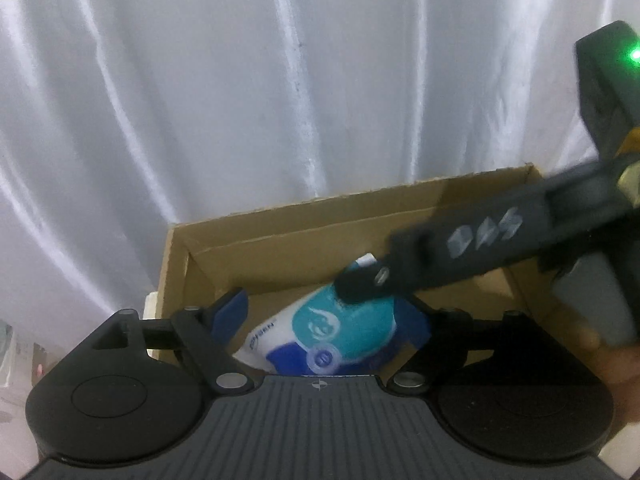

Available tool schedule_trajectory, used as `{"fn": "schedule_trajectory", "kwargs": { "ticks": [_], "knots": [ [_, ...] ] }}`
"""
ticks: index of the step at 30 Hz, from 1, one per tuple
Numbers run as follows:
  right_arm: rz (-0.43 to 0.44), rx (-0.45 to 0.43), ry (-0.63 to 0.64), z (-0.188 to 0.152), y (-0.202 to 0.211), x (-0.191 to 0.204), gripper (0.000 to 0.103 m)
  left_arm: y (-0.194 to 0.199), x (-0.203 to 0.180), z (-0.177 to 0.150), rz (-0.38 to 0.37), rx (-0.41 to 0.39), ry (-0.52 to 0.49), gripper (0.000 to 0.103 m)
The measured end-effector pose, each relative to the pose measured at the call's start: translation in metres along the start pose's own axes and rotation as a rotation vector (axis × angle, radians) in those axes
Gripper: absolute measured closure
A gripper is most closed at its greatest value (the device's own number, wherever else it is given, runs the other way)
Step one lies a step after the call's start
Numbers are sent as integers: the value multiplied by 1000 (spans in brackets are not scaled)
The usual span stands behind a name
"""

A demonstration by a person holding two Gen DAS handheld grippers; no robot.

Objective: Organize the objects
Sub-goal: 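Carry the wipes pack with both grippers over the cardboard box, then lower the wipes pack into the box and open both grippers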

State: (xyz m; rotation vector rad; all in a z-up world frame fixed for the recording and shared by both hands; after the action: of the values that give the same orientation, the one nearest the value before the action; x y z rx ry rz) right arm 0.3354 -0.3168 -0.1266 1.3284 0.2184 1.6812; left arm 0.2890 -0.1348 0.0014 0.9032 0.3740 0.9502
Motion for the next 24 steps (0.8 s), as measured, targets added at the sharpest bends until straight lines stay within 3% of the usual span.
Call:
{"fn": "schedule_trajectory", "kwargs": {
  "ticks": [6, 12, 16, 19, 24],
  "knots": [
    [36, -23, -3, -4, 22, 1, 24, 14, 1, -10, -44, 32, 40, 22],
    [40, 41, 20, -13, 25, 0, 48, 21, 9, -26, -152, 73, 115, 39],
    [25, 78, -6, -14, 11, -6, 53, 9, 7, -28, -312, 145, 164, 40],
    [44, 100, -51, -15, -3, -13, 55, -13, 8, -26, -392, 219, 237, 40],
    [91, 117, -96, -22, -17, -18, 57, -36, 24, -19, -337, 245, 296, 40]
  ]
}}
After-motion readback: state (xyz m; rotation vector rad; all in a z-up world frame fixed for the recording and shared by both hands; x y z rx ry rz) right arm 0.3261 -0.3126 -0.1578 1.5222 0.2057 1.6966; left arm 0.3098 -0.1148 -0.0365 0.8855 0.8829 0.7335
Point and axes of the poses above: each gripper's, at about its wrist camera, not at the fingertips, and y roughly against the way its jaws point, x to its left, z to its top, the point moved 1 cm from there along -y, roughly the way its jaws point, and after that the axes turned 2 degrees about x, right-handed, at the moved point
